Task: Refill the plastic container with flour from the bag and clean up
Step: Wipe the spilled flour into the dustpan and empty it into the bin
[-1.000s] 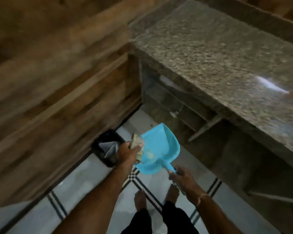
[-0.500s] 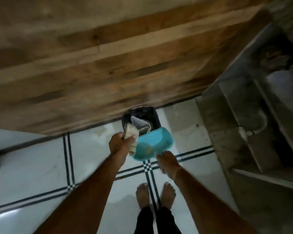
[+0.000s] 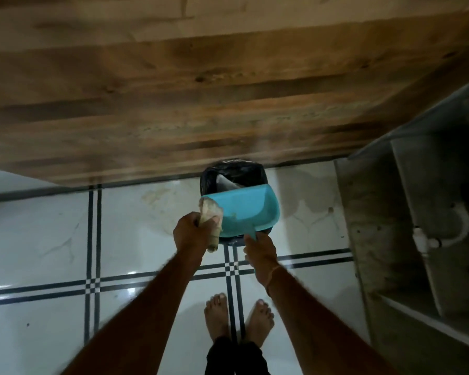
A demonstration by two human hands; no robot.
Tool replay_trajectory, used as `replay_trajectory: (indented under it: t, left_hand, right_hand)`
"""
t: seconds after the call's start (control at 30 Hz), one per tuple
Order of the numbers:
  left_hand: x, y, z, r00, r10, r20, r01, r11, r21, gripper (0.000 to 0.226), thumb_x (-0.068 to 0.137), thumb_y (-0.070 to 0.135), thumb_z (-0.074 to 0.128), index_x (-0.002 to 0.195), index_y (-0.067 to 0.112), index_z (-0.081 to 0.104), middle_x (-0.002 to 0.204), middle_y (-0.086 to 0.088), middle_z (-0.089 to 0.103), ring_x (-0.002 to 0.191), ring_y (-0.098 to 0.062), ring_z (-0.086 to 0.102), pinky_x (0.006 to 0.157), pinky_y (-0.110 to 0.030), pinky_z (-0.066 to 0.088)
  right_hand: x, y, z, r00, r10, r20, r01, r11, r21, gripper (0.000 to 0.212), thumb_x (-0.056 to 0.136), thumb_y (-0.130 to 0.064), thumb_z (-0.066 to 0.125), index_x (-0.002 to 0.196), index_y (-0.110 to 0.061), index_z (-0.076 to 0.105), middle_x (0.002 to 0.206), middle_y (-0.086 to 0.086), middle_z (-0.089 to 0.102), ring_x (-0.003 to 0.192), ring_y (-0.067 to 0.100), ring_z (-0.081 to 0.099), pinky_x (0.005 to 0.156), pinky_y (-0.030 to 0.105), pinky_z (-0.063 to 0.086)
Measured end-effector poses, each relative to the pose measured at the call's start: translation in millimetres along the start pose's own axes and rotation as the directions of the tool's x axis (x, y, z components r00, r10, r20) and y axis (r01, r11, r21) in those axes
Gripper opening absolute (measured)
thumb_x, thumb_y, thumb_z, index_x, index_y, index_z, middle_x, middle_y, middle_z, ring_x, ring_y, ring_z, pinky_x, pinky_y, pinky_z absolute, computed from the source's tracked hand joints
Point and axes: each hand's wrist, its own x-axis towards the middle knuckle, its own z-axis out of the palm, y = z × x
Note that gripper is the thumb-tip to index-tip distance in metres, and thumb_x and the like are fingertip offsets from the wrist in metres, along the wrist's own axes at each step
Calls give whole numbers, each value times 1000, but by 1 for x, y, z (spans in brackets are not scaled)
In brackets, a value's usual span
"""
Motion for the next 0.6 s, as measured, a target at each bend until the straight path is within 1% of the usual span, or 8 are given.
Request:
replay_trajectory:
  t: [0.07, 0.13, 0.2, 0.23, 0.4, 0.47, 0.53, 0.6]
  left_hand:
    - [11, -8, 7, 1000, 21, 5, -21, 1000, -16, 17, 88, 30, 75, 88, 13, 72, 79, -8, 76, 66, -23, 71, 57, -37, 61]
    - [20, -18, 12, 999, 48, 0, -48, 999, -8, 16, 87, 28, 75, 86, 13, 71, 77, -8, 75, 66, -27, 72, 59, -43, 63]
    - [30, -29, 17, 998, 55, -8, -55, 998, -15, 14, 87, 27, 74, 85, 13, 71, 75, -8, 75, 67, -32, 73, 59, -48, 63]
    - [36, -35, 20, 998, 53, -14, -53, 998, -27, 14, 87, 27, 75, 85, 14, 71, 75, -8, 75, 68, -33, 73, 58, -49, 63]
    - [59, -54, 29, 998, 55, -3, -55, 996, -64, 14, 87, 28, 77, 88, 16, 71, 78, -8, 76, 69, -33, 74, 58, -51, 63]
    - [66, -54, 34, 998, 60, -10, -61, 995, -79, 16, 88, 27, 77, 91, 12, 71, 83, -9, 76, 75, -31, 74, 62, -48, 64]
    - [71, -50, 37, 998, 66, -19, -67, 995, -77, 21, 89, 29, 77, 95, 11, 71, 88, -7, 75, 81, -28, 74, 70, -44, 64]
    - [71, -46, 36, 998, 63, -14, -64, 994, -86, 24, 89, 31, 77, 96, 9, 71, 90, -6, 75, 85, -27, 73, 74, -42, 63]
  right_hand:
    - [16, 9, 8, 1000, -15, -10, 15, 999, 40, 16, 84, -40, 57, 92, -28, 63, 97, 5, 64, 89, 23, 60, 91, 51, 56]
    - [27, 14, 15, 999, -27, -21, 29, 996, 88, 7, 91, -32, 59, 87, -28, 63, 91, 3, 64, 82, 20, 59, 80, 45, 55]
    - [42, 23, 23, 999, -40, -33, 43, 992, 115, 10, 94, -25, 59, 85, -26, 62, 80, 1, 61, 73, 17, 54, 66, 36, 47]
    - [48, 26, 28, 998, -46, -39, 50, 992, 119, 10, 95, -24, 58, 86, -24, 63, 78, 1, 60, 71, 16, 53, 64, 34, 44]
    - [76, 42, 44, 994, -82, -68, 87, 994, 67, 8, 97, -22, 55, 100, -23, 62, 93, 7, 65, 84, 20, 60, 73, 34, 51]
    - [89, 46, 46, 993, -71, -94, 62, 993, -99, 10, 94, -27, 55, 97, -21, 63, 99, 10, 66, 88, 24, 64, 71, 29, 51]
    - [102, 51, 44, 993, -47, -109, 5, 934, -356, 29, 89, -39, 54, 106, -18, 66, 115, 15, 63, 105, 33, 63, 84, 36, 57]
    - [100, 46, 41, 993, -46, -109, -18, 853, -522, 40, 92, -39, 58, 123, -15, 64, 128, 19, 55, 117, 38, 57, 96, 43, 54]
